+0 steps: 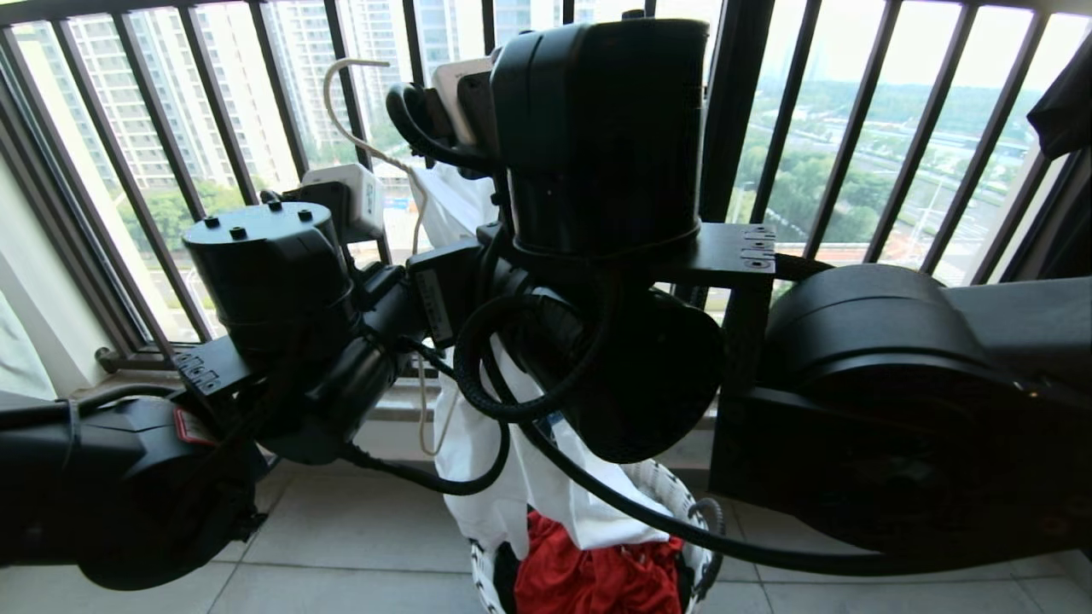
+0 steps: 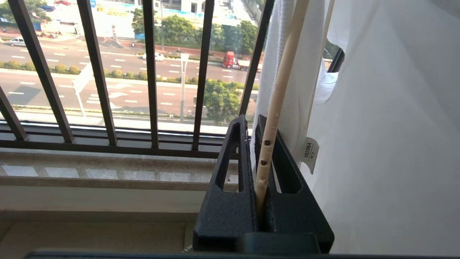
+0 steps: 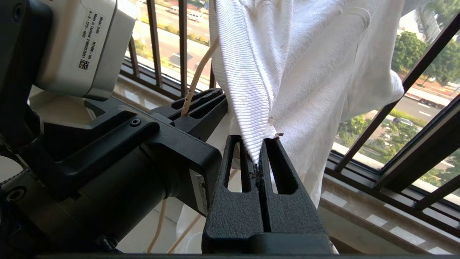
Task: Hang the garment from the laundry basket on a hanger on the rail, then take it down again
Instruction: Hang the clothes on the clothes rack
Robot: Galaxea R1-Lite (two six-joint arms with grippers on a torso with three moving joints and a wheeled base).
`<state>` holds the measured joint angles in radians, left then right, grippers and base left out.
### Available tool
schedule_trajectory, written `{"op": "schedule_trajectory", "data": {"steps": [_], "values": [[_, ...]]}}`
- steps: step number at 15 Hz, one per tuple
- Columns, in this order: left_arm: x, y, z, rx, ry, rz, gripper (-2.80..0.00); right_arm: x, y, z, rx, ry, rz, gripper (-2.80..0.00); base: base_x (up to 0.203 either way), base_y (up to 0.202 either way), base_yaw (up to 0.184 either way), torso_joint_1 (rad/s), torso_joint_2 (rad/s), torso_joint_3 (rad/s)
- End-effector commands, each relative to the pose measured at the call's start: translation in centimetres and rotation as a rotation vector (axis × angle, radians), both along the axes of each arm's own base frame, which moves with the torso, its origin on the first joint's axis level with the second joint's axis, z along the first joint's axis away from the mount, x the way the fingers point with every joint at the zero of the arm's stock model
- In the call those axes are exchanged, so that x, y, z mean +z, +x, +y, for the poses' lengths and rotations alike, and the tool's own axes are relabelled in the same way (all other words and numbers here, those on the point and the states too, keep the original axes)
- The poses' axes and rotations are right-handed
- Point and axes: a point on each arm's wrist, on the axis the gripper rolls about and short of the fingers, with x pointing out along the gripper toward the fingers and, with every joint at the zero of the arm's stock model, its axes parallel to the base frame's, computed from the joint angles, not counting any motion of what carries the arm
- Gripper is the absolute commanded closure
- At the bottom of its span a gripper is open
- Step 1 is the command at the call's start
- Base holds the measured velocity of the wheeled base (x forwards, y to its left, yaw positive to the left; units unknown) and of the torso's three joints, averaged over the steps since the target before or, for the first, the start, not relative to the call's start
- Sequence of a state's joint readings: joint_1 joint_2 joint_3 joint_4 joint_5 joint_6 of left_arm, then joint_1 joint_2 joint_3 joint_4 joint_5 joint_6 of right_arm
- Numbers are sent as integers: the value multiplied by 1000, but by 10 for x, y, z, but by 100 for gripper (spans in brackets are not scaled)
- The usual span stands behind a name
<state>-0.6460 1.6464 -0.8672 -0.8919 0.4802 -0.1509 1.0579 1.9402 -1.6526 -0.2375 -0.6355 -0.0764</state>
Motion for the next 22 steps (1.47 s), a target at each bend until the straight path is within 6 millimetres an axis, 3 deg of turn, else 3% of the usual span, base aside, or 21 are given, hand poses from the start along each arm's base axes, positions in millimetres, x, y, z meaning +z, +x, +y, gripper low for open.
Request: {"op": "schedule_trajectory", "data": {"steps": [1,2,8,18,22], "values": [[7,-5,4,-22,-17,-23,0,2,-1,-1,-3,-5,-9,0,0,0,0,0,0,0],[9,-7,5,-32,-21,-29,0,2,0,-1,-4,-10,-10,-280,0,0,0,0,0,0],[13,-10,7,-32,-29,-40,0,2,-2,-3,-9,-13,-10,-280,0,0,0,0,0,0],[18,-15,9,-39,-32,-52,0,45,-15,-41,-109,54,-77,-280,0,0,0,0,0,0],[26,-26,14,-91,-40,-75,0,46,-20,-53,-136,20,-81,-280,0,0,0,0,0,0]]}}
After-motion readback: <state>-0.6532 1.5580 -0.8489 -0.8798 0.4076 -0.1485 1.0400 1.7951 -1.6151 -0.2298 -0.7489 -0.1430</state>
